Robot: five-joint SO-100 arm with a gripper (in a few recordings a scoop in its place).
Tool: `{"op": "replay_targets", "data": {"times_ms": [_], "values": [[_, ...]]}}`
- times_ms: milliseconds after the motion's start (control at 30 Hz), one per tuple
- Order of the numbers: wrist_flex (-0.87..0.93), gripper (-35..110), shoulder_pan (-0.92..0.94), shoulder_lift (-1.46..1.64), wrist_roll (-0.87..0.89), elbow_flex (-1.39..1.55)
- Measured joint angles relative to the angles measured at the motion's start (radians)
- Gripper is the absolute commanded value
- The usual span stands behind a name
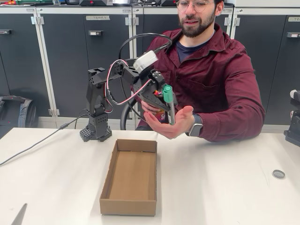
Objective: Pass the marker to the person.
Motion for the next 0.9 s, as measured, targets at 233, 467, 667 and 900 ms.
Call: {"op": "replay_targets", "data": {"times_ms": [233,467,667,900], "values": [[0.184,-5,-0.192,0.051,0.071,0.015],[0.314,-5,-0.256,0.144,0.114,0.064],[0.357,-5,-0.178,0.189,0.103,0.121],[0.359,-5,-0.135,0.268,0.071,0.259]]}}
